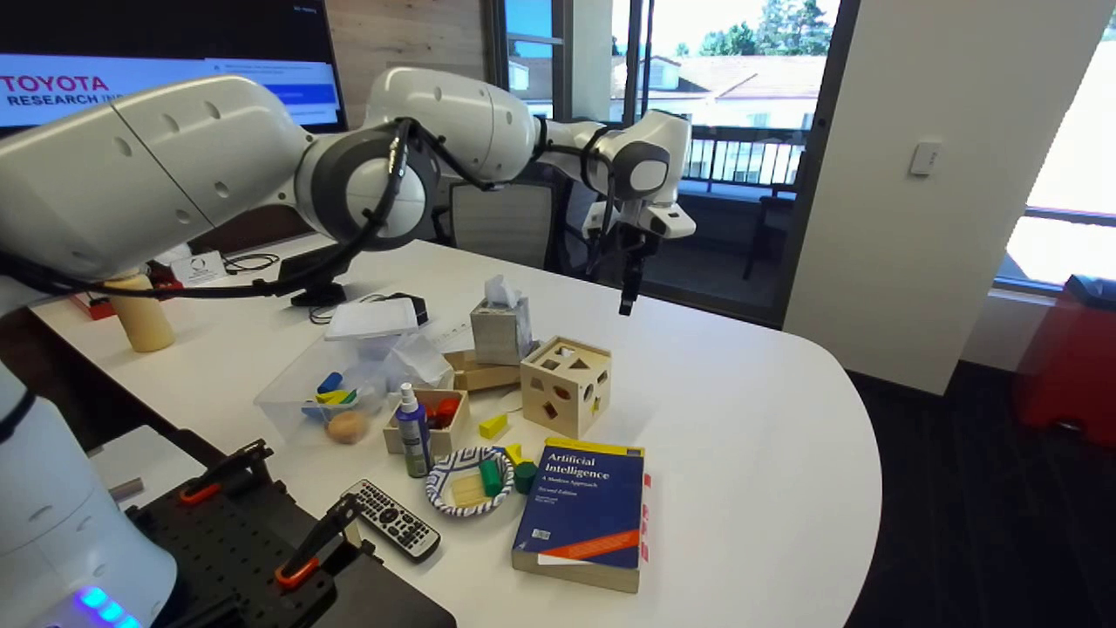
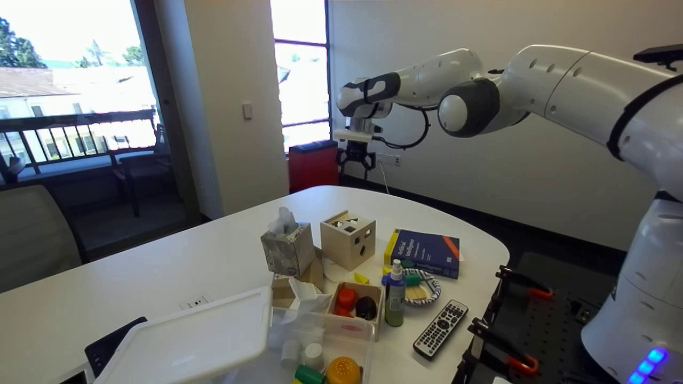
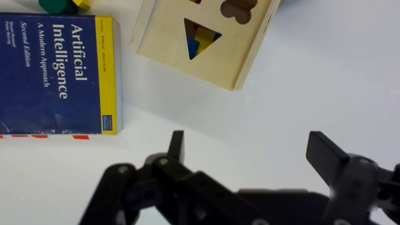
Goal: Slide the lid on top of the wooden toy box.
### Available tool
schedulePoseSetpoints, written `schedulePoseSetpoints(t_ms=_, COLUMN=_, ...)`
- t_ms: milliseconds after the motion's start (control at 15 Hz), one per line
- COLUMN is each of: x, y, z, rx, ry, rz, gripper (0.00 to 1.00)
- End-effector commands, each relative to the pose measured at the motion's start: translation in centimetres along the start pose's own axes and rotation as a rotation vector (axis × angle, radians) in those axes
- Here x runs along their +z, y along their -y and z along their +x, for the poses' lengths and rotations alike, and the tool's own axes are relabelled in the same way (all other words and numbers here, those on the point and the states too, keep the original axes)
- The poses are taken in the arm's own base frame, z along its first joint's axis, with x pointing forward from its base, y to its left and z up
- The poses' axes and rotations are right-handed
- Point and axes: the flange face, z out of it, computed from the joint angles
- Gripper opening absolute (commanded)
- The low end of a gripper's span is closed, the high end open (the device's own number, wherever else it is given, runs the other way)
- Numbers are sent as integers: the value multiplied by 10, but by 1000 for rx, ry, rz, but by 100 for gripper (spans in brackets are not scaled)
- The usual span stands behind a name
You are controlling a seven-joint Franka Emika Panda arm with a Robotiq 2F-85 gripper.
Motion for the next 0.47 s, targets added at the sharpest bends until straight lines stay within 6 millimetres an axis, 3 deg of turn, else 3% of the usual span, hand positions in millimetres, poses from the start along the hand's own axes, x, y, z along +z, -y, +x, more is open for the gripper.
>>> schedulePoseSetpoints(t_ms=0, x=-23, y=7, z=-11, rx=-49, ry=-15, rz=-4, gripper=100)
schedulePoseSetpoints(t_ms=400, x=-27, y=16, z=-20, rx=-94, ry=-41, rz=-7, gripper=100)
